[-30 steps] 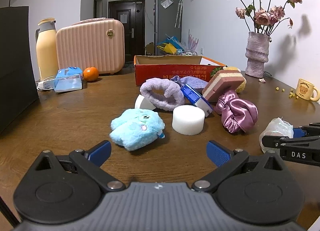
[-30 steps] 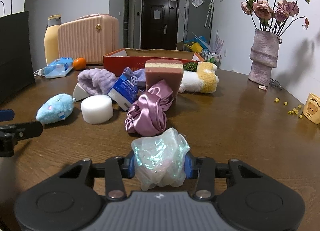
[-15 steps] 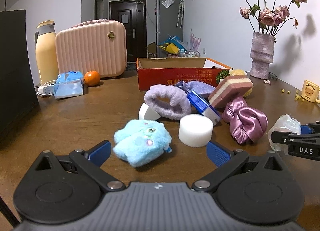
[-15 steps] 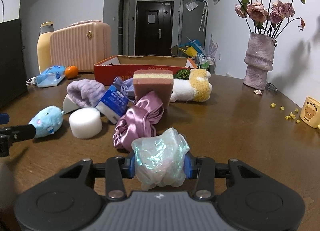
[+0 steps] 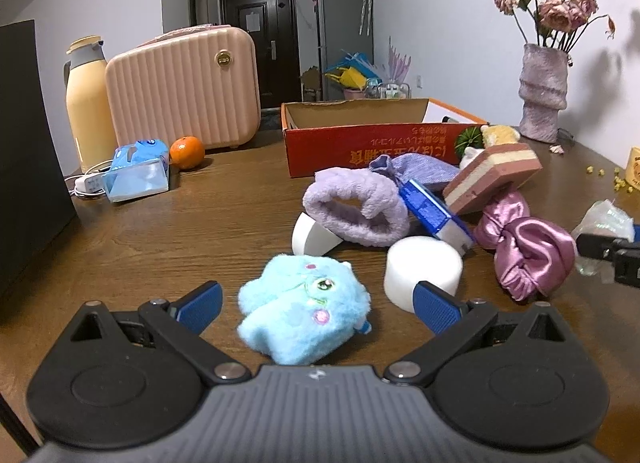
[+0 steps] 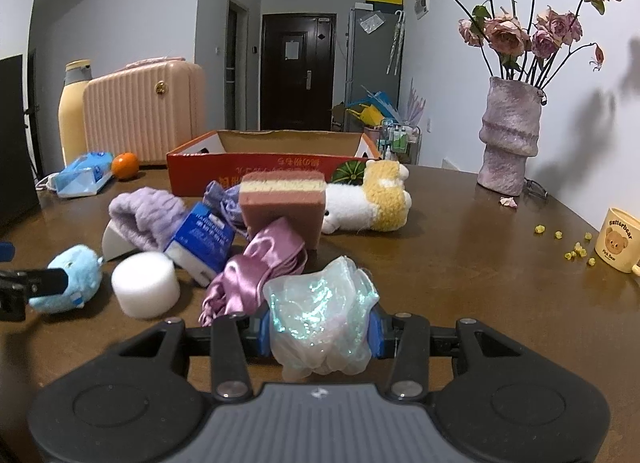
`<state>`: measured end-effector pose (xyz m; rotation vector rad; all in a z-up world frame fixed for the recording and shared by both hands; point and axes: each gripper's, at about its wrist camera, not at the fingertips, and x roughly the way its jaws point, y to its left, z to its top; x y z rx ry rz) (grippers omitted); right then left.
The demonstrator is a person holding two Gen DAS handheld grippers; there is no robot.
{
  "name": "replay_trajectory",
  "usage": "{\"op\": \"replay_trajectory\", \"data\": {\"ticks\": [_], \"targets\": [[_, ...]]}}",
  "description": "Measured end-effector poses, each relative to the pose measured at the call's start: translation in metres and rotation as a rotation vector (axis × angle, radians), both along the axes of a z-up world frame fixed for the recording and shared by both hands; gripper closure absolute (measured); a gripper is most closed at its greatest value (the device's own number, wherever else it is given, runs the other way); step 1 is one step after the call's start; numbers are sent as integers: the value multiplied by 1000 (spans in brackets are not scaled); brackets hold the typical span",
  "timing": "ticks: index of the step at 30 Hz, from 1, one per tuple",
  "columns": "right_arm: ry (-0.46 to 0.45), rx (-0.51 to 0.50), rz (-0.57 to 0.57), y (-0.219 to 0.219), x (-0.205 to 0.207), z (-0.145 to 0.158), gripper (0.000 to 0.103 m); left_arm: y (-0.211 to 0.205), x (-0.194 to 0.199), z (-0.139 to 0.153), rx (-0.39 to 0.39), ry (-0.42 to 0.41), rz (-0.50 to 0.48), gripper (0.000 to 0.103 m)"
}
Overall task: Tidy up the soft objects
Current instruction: 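Grasp the light blue plush toy with the left gripper while the right holds the bag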
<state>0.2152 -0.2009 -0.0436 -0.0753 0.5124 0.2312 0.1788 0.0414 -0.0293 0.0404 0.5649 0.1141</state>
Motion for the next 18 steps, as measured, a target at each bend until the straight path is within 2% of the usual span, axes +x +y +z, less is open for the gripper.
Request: {"op": "replay_trajectory", "data": {"ticks": [14, 18], "targets": [[23, 44, -8, -5, 17, -8, 60, 14, 42, -24, -10, 140, 22, 0], [23, 47, -4, -4, 17, -8, 60, 17, 48, -29, -20, 154, 15, 0]]}}
